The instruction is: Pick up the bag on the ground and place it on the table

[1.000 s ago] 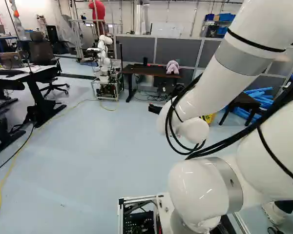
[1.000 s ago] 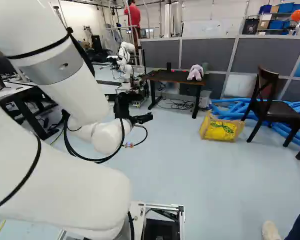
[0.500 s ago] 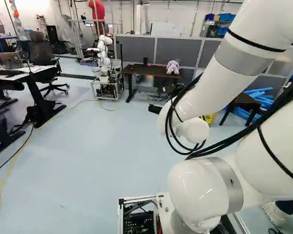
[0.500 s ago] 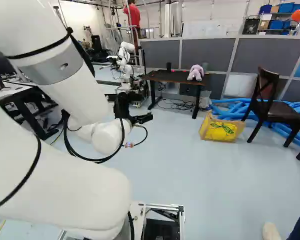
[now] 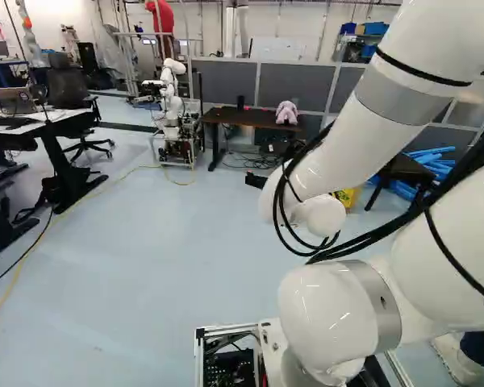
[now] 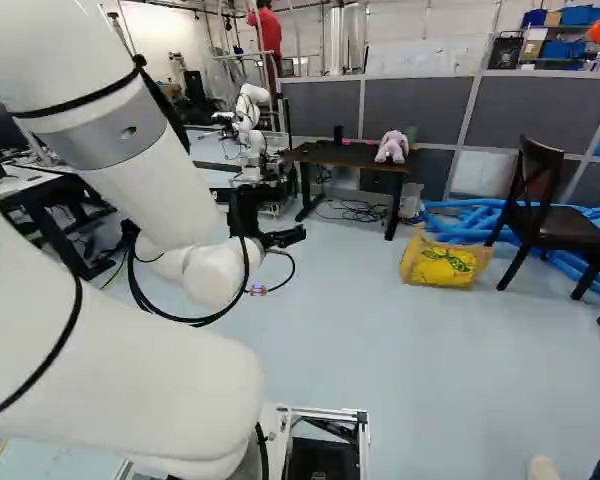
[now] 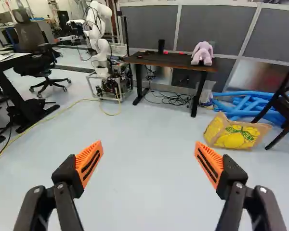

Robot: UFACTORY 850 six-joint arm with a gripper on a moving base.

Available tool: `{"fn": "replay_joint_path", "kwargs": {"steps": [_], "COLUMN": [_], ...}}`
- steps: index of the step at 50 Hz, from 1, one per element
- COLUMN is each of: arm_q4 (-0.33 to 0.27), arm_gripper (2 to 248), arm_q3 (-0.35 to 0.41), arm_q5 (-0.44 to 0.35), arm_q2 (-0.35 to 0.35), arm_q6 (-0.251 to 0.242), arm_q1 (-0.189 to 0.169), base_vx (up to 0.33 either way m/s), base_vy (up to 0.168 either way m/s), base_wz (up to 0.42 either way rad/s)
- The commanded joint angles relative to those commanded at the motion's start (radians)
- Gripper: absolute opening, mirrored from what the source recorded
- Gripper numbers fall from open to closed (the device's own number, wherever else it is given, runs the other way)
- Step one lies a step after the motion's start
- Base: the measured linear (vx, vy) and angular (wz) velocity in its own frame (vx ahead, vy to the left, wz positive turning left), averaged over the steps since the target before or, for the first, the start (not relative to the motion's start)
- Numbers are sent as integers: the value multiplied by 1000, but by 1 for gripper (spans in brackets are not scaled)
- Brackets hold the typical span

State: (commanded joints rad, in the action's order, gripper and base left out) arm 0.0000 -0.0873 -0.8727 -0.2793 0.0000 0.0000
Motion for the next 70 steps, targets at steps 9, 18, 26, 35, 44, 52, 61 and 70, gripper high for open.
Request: {"fn": "replay_joint_path", "kwargs": {"steps": [9,18,26,35,44,52,61,70], "arm_q4": [0,0,0,0,0,0,0,0], "arm_gripper": [247,247,247,247,247,247,247,247], "arm_q3": [0,0,0,0,0,0,0,0], "arm_q5": [0,0,0,0,0,0,0,0], "arm_q2": [0,0,0,0,0,0,0,0], "arm_q6": [0,0,0,0,0,0,0,0], "arm_q1": [0,0,0,0,0,0,0,0], "base_vx": [126,130,136,162,194,193,190,193], "base_vy": [-101,-104,-105,-102,-47,-36,-33,-34], "base_wz": [-136,-152,-157,-185,-201,-182,-179,-180]}}
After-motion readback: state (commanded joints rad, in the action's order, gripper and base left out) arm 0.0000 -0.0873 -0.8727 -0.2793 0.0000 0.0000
